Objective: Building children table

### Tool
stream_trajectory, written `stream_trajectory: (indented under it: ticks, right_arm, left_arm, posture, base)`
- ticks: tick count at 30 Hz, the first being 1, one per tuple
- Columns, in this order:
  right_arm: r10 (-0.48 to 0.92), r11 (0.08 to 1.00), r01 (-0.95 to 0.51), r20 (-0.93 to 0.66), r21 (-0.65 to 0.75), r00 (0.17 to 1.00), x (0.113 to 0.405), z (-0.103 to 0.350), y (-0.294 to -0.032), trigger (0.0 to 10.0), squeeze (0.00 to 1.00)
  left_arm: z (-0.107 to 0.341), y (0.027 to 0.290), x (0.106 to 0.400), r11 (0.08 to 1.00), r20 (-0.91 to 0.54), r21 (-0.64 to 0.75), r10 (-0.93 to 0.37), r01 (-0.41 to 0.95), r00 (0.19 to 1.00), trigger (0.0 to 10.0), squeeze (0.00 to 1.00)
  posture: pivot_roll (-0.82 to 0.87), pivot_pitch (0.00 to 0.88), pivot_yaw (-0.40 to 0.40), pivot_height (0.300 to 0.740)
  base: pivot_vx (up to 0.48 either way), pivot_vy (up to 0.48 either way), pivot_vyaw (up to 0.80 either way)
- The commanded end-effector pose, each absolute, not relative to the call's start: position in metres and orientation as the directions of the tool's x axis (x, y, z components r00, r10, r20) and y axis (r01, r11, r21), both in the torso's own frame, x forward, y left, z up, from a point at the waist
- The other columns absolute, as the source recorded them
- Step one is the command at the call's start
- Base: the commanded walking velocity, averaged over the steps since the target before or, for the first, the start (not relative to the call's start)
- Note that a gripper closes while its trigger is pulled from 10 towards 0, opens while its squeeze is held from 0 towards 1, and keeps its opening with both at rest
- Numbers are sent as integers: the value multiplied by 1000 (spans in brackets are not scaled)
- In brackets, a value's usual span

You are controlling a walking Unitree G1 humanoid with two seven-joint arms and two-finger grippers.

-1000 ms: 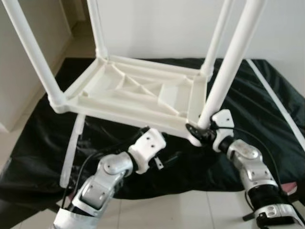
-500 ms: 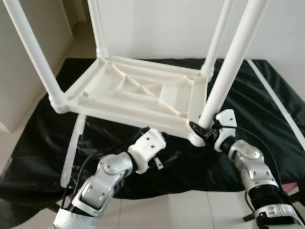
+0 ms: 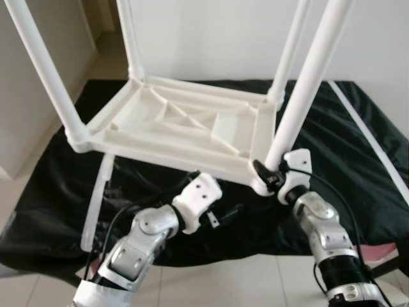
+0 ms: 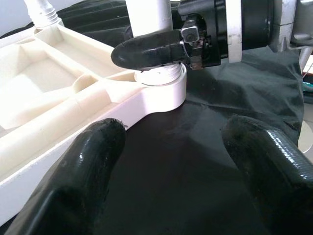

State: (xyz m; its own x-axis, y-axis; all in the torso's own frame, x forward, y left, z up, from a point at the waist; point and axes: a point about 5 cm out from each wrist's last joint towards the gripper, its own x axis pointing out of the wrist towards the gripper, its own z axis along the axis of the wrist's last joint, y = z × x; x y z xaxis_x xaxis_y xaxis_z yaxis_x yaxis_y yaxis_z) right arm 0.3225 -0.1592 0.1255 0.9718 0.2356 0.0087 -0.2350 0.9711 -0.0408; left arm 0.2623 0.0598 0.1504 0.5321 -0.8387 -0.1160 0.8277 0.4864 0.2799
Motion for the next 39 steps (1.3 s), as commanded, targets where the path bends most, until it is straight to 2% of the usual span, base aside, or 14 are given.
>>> stream_trajectory:
  ticks: [1,8,10,17,26,29,30,36,37,38,39]
  right_arm:
    - [146,988,-150,-108,-26,983,316,102,-162,10000,0]
    - [84,996,-86,-126,-10,988,311,98,-155,10000,0]
    - [-5,1000,7,-126,20,992,301,96,-145,10000,0]
    - [-87,993,96,-128,62,988,295,96,-129,10000,0]
    - [-78,988,92,-112,125,991,291,102,-125,10000,0]
    - [-84,990,95,-106,108,991,290,104,-126,10000,0]
    - [-79,995,87,-115,58,990,287,104,-126,10000,0]
    - [-93,993,100,-90,69,992,289,107,-129,10000,0]
    - [-101,993,106,-79,59,992,291,109,-133,10000,118]
    - [-101,993,106,-79,59,992,291,109,-133,10000,118]
    - [-108,993,111,-66,49,992,294,111,-137,10000,1000]
  left_arm:
    - [148,60,263,485,-123,281,-838,828,532,10000,0]
    - [149,60,265,489,-118,292,-834,822,539,10000,0]
    - [149,59,267,505,-107,281,-828,816,550,10000,0]
    - [150,57,267,512,-96,284,-826,811,555,10000,0]
    - [146,55,265,513,-99,286,-824,809,558,10000,0]
    - [145,53,266,510,-101,286,-826,811,555,10000,0]
    - [145,53,266,515,-101,275,-825,812,557,10000,0]
    - [142,53,264,521,-112,277,-817,807,566,10000,0]
    - [141,54,265,533,-118,283,-806,797,581,10000,0]
    - [141,54,265,533,-118,283,-806,797,581,10000,0]
    - [140,56,267,545,-124,280,-796,790,593,10000,0]
  posture:
    - [24,55,-13,740]
    - [21,59,-18,740]
    - [18,50,-20,740]
    - [18,42,-31,740]
    - [12,32,-33,740]
    - [12,40,-39,740]
    - [12,38,-39,740]
    - [10,23,-37,740]
    - [10,26,-37,740]
    - [10,26,-37,740]
    - [10,30,-39,740]
  base:
    - [0,0,0]
    - [0,0,0]
    - [0,0,0]
    - [0,0,0]
    - [0,0,0]
    - [0,0,0]
    - [0,0,0]
    - [0,0,0]
    - [0,0,0]
    - [0,0,0]
    - [0,0,0]
